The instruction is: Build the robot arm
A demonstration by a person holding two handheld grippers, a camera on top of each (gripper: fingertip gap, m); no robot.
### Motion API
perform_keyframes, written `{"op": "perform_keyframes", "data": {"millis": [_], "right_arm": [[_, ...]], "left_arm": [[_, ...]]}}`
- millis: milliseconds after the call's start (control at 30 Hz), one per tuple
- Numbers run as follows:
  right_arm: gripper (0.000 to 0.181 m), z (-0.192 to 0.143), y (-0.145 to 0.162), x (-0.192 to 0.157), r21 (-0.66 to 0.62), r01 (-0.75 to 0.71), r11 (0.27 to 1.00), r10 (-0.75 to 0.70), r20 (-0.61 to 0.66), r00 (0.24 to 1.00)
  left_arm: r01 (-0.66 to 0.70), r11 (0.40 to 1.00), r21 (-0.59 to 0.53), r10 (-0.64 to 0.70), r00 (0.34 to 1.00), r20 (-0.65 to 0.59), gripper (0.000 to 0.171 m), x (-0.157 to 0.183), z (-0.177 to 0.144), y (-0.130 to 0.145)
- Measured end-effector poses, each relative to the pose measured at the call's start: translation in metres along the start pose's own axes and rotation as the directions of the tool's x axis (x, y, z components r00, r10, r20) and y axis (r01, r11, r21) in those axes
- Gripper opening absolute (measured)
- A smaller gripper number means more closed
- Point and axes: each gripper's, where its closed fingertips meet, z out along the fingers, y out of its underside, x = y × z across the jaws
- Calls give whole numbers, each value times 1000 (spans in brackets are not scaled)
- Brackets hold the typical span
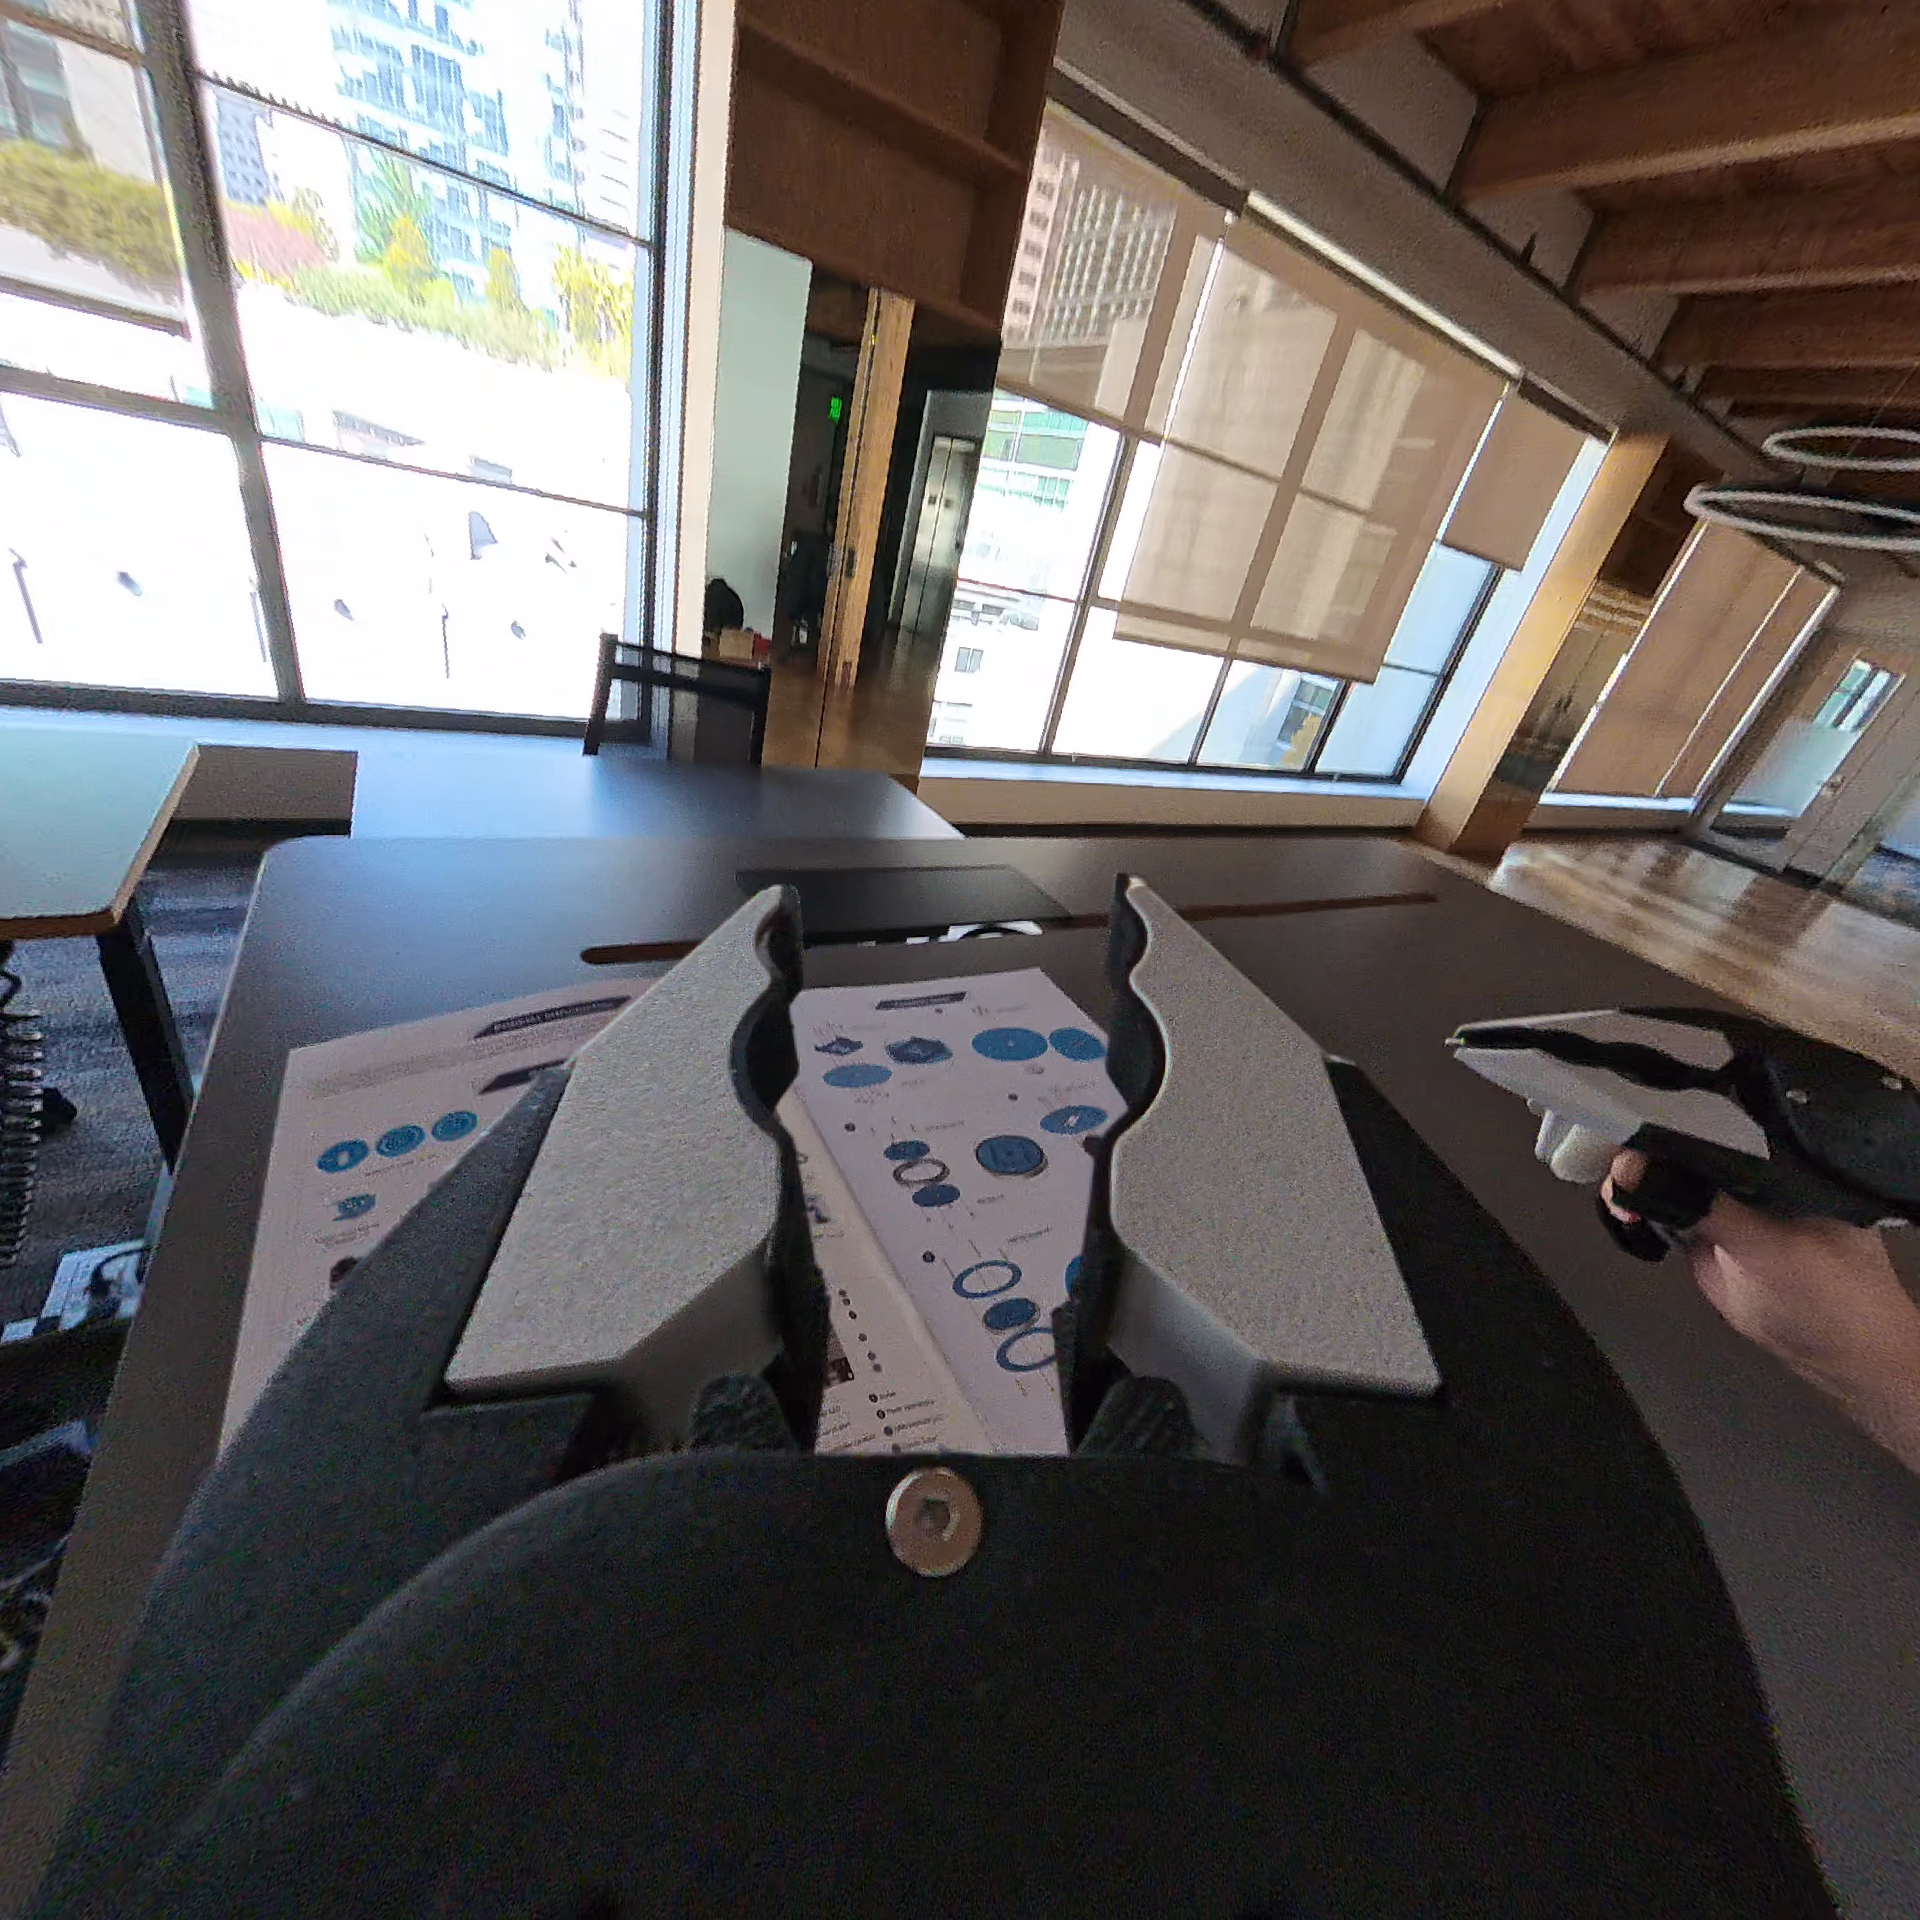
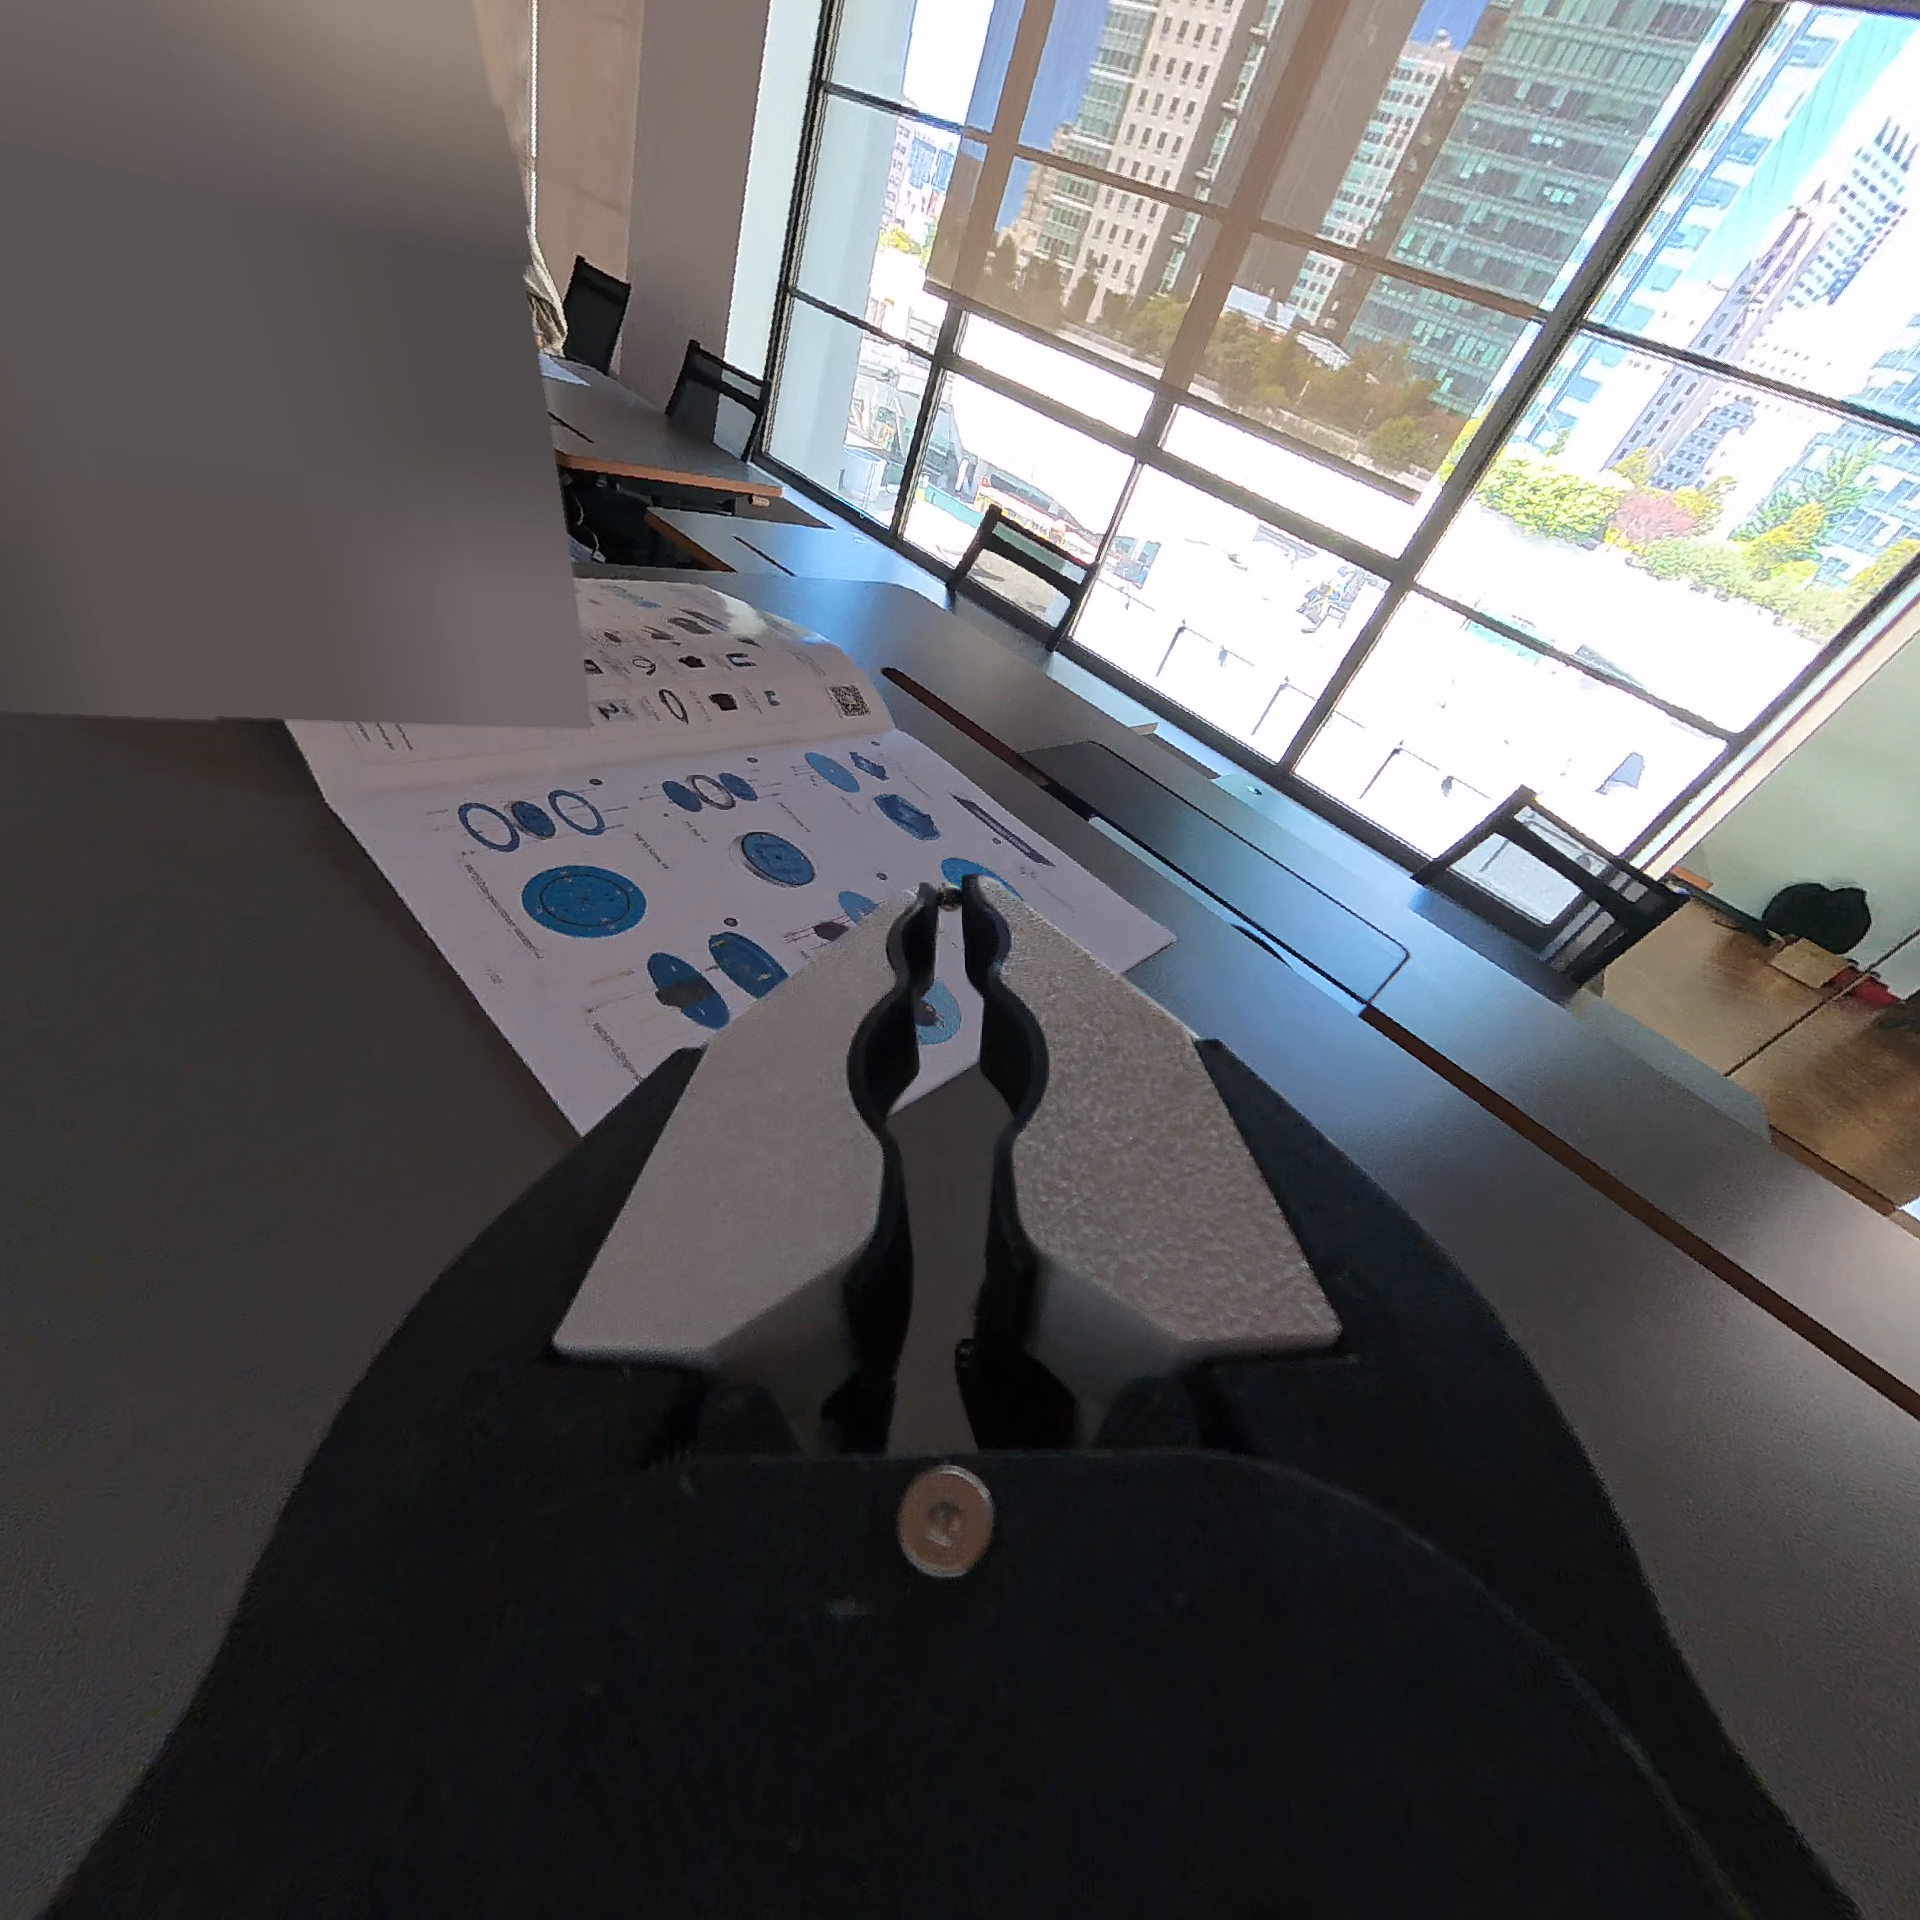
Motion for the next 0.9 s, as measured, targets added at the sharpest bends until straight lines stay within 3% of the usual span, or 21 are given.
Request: {"op": "perform_keyframes", "data": {"millis": [67, 167, 267, 667, 900], "right_arm": [[3, 0, -8, -5, 13, 48, 999, -47, -27, 999], [3, -1, -7, -2, 4, 106, 994, -106, -81, 991], [4, -3, -2, 4, -6, 102, 995, -102, -98, 990], [3, 0, 4, -19, -24, 66, 998, -66, 18, 998], [3, -8, 6, -5, -34, 109, 993, -110, -31, 993]], "left_arm": [[-35, 998, 60, 33, 999, 26, 56, -4, -12, -13], [-70, 996, 56, 67, 996, 62, 58, -18, -13, -11], [-28, 997, -72, 28, 1000, 9, 72, -15, -1, 14], [-149, 967, -206, 159, 987, 30, 69, -20, 21, 65], [-80, 947, -310, 52, 994, -96, 69, 6, 35, 105]]}}
